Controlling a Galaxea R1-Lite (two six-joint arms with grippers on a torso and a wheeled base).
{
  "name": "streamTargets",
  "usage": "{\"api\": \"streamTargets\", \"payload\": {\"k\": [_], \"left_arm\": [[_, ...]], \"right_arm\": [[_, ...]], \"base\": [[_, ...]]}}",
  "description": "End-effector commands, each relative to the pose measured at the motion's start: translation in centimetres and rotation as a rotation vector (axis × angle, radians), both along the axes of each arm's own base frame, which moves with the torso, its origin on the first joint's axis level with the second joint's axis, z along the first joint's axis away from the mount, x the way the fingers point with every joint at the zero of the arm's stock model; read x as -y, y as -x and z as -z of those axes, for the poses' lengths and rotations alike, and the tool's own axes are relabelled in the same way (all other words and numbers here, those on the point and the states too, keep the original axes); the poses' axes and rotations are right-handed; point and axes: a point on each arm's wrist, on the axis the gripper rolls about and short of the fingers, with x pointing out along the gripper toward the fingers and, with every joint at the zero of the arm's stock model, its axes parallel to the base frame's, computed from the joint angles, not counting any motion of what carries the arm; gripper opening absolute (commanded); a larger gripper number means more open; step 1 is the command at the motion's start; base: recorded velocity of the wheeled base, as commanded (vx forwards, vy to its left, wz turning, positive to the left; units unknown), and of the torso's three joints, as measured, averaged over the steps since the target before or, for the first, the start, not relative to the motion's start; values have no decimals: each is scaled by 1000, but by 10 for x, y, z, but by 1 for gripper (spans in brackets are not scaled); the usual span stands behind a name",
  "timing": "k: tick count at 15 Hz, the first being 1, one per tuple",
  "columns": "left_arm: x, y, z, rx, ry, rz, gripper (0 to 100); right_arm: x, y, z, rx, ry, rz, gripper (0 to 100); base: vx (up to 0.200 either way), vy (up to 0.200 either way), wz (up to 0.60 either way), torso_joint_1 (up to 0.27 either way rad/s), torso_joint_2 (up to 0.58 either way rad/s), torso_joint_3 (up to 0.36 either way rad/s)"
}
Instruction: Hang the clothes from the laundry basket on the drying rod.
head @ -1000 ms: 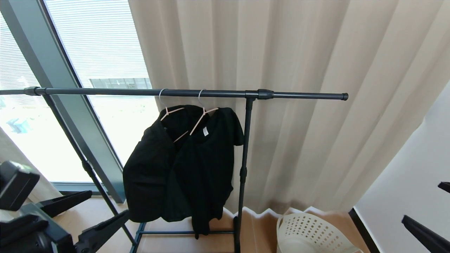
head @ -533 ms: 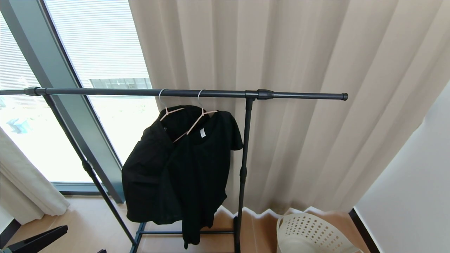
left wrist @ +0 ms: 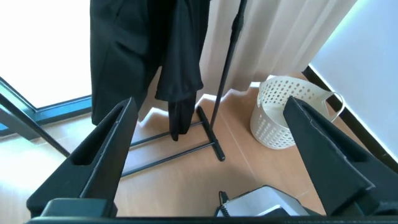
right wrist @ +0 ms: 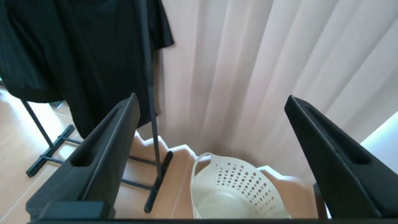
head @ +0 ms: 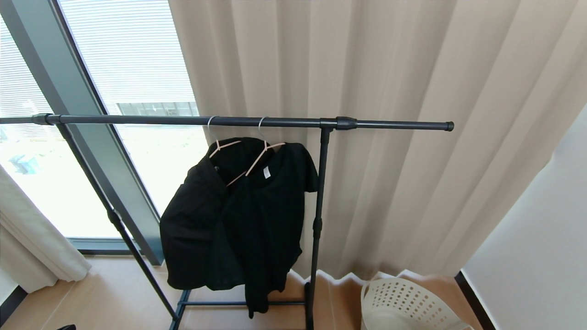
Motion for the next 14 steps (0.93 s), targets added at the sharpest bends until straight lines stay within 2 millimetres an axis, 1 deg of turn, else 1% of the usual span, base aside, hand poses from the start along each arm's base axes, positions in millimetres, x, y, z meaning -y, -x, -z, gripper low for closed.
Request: {"api": "streamTargets", "payload": {"k": [1,3,8,11,14], "left_arm": [[-3,10,6,-2,4,3,100],[-6,17,13,-16,-1,1,100],[-6,17,13,-14,-11,-7,100],[-9,19,14,11,-70,-121,100],[-12,27,15,105,-88,-264,100]], "right_arm": [[1,3,1,29,-9,2,100],[2,5,1,58,-19,5,100],[2,6,1,67,-21,39,100],[2,6,1,67,-20,67,100],[3,6,1,70,-23,103,100]], "base": [[0,0,0,0,0,0],[0,0,0,0,0,0],[0,0,0,0,0,0],[0,0,0,0,0,0],[0,0,0,0,0,0]]}}
